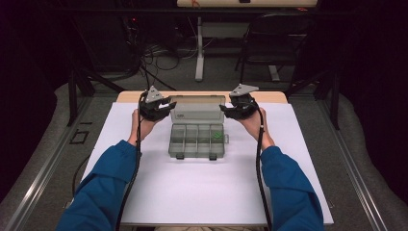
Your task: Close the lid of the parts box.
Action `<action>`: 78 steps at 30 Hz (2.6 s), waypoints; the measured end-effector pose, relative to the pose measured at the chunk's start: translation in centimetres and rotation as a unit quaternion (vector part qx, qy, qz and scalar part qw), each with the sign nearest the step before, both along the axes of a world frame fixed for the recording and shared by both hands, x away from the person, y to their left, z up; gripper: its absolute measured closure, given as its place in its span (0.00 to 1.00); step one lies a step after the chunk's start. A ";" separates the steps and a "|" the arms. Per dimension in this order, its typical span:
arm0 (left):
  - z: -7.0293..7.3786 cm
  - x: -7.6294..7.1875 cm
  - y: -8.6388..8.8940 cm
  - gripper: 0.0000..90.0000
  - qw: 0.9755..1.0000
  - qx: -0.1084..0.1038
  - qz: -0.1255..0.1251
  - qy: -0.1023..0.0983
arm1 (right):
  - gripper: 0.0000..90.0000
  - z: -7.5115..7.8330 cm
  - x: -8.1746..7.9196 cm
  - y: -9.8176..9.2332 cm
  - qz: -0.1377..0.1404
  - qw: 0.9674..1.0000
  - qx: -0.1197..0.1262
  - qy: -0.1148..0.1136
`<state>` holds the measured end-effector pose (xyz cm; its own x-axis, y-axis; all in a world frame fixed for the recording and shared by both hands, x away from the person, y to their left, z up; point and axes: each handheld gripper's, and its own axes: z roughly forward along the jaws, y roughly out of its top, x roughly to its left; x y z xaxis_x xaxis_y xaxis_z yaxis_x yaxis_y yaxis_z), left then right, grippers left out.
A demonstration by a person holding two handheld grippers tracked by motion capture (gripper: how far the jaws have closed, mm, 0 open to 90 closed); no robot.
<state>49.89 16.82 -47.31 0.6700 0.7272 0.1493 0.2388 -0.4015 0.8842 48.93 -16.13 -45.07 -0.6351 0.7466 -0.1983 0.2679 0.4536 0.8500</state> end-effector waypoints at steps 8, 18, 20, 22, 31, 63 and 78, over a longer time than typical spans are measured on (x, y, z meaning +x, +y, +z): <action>0.0 0.0 0.2 0.75 1.000 -0.010 -0.004 0.009 | 0.79 0.5 0.3 0.6 -0.006 1.000 0.006 0.004; 0.1 -0.1 0.4 0.76 0.999 -0.019 -0.012 0.023 | 0.88 0.6 -0.2 0.4 -0.013 1.000 0.012 0.004; 0.2 -0.2 0.5 0.76 0.999 -0.019 -0.014 0.025 | 0.89 0.6 -0.3 0.4 -0.013 1.000 0.012 0.003; 0.1 -0.3 0.5 0.76 0.999 -0.023 -0.015 0.026 | 0.89 0.6 -0.5 0.5 -0.013 1.000 0.008 0.001; 0.1 -0.7 0.8 0.77 0.999 -0.033 -0.022 0.034 | 0.89 0.4 -1.4 0.6 -0.014 1.000 0.004 -0.010; -0.1 -2.9 0.7 0.70 0.999 -0.015 -0.032 0.021 | 0.89 -0.3 -4.1 0.8 0.003 0.998 -0.035 -0.051; 3.9 -3.3 0.8 0.75 0.997 -0.074 -0.017 0.003 | 0.89 -0.3 -4.3 0.8 0.001 0.998 -0.035 -0.050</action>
<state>46.57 17.61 -43.41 0.6957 0.7174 0.0375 0.2331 -0.2748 0.9328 44.64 -15.28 -45.37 -0.6104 0.7282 -0.3116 0.1830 0.5124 0.8390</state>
